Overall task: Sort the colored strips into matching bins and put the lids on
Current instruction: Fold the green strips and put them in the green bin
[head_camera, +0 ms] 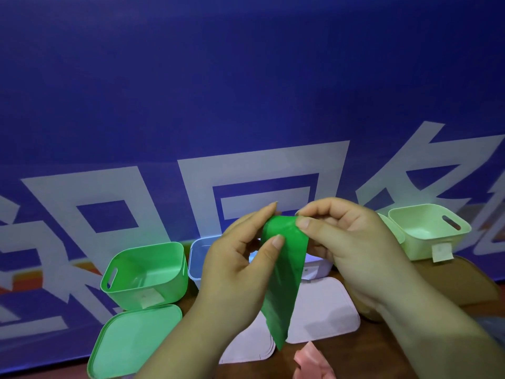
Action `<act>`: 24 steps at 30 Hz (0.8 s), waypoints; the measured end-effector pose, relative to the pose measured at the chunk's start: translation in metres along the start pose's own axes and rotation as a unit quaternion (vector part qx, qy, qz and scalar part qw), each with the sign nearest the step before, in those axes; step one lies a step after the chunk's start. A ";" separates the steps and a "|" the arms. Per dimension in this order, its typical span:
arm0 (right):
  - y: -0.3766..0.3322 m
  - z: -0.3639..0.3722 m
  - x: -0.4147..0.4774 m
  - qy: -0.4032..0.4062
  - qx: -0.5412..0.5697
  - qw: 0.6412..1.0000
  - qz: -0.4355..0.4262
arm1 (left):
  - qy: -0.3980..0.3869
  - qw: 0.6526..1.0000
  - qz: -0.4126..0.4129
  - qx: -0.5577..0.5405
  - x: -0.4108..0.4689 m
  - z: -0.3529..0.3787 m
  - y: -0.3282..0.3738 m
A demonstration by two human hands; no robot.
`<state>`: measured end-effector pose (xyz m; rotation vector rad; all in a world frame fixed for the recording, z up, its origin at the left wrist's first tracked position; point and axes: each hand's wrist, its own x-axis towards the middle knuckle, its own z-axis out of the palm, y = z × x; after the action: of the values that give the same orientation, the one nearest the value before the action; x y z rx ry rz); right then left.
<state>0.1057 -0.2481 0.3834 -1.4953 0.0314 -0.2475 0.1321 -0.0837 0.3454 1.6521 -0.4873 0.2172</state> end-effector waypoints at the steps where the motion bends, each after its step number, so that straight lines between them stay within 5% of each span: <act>1: 0.001 0.002 -0.001 0.013 -0.003 1.000 -0.003 | 0.008 1.000 -0.005 0.007 -0.001 0.002 0.000; 11: 0.010 0.015 -0.004 0.073 -0.022 0.996 -0.038 | 0.074 0.996 -0.026 0.045 -0.007 0.025 0.001; 24: 0.017 0.018 -0.004 0.114 -0.101 0.983 -0.101 | 0.094 0.984 0.064 0.140 -0.001 0.022 0.001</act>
<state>0.1072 -0.2289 0.3674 -1.6676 0.0911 -0.5927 0.1278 -0.1056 0.3430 1.8526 -0.4337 0.5520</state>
